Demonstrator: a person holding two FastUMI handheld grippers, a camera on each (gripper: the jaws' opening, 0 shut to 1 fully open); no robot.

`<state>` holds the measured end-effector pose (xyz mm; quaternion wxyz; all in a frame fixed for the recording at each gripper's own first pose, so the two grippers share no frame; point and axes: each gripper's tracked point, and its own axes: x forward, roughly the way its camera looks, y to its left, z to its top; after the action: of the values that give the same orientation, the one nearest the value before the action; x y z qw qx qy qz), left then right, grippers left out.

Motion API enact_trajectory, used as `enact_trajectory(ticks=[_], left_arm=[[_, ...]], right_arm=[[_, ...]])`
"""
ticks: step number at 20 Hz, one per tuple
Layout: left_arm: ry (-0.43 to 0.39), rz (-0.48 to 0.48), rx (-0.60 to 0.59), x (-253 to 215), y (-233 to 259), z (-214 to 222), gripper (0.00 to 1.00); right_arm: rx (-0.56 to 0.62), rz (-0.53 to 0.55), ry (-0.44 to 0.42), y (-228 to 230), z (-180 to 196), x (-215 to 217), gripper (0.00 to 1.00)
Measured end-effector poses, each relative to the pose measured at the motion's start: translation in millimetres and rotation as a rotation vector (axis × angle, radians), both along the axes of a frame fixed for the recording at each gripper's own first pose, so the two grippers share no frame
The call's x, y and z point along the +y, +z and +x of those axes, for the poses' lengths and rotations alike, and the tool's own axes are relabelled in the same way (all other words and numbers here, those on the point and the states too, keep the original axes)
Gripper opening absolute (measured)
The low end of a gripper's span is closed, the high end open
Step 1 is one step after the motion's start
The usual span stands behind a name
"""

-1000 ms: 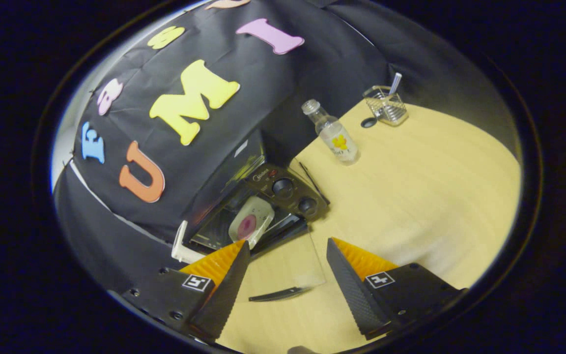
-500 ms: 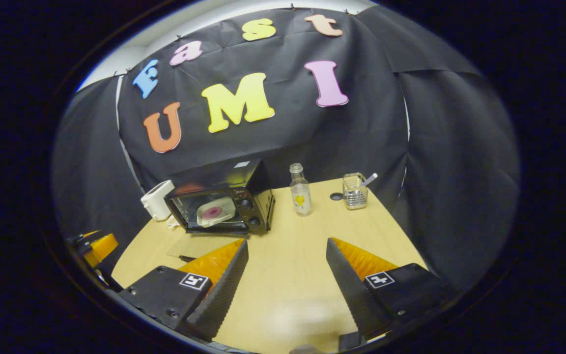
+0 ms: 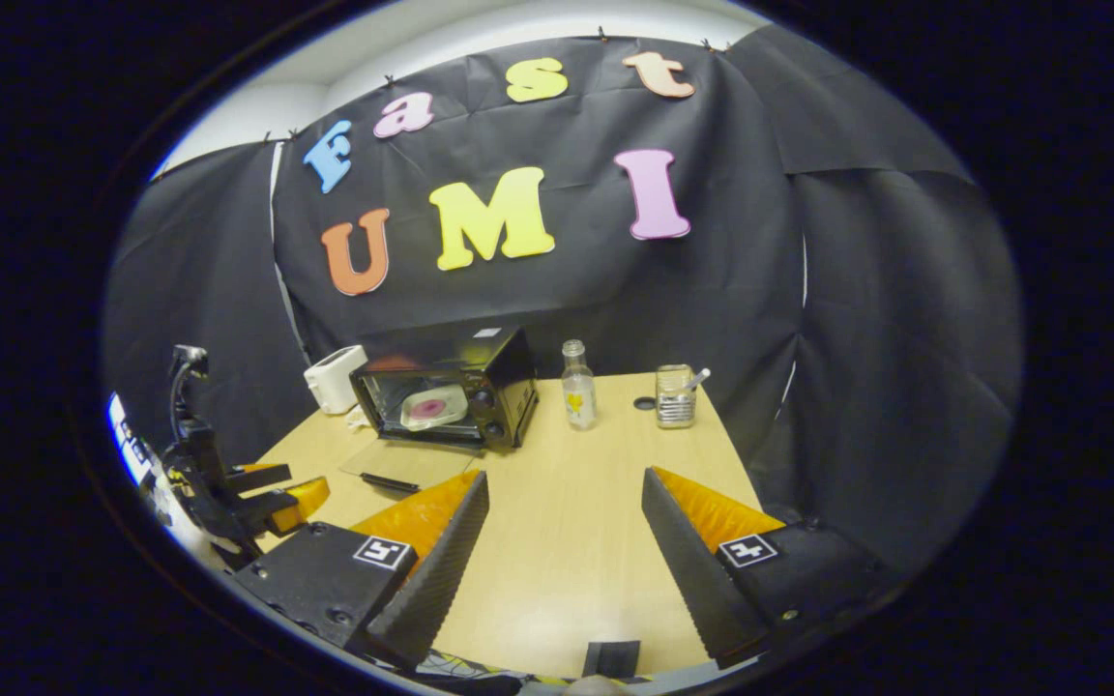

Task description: Open the electric oven with the left hand, put the food in, and close the electric oven.

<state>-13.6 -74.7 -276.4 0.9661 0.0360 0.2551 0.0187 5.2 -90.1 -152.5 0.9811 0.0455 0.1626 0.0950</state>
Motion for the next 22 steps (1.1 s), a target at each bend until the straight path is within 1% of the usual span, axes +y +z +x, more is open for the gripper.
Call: enact_trajectory(ticks=[1,2,4,6,11,16,19,22], left_arm=[[-0.009,0.007,0.027,2,-15,4,0.97],[-0.014,0.005,0.049,2,-27,10,0.97],[-0.023,0.012,0.076,3,-51,25,0.96],[-0.036,-0.014,0.108,1,-74,36,0.97],[-0.062,-0.063,0.158,10,-114,66,0.97],[-0.090,-0.070,0.199,19,-137,77,0.97],[-0.093,-0.069,0.205,17,-145,84,0.97],[-0.081,-0.048,0.197,18,-147,91,0.97]], right_arm=[[0.005,-0.022,-0.013,-1,0,-3,0.95],[0.011,-0.036,-0.019,-1,0,-3,1.00],[0.023,-0.029,-0.036,2,4,-2,1.00],[0.067,-0.031,-0.076,-5,7,-5,1.00],[0.114,-0.076,-0.179,-8,15,-1,1.00],[0.172,-0.017,-0.253,-23,16,10,1.00],[0.185,-0.028,-0.273,-28,14,8,1.00],[0.195,-0.027,-0.285,-27,13,5,1.00]])
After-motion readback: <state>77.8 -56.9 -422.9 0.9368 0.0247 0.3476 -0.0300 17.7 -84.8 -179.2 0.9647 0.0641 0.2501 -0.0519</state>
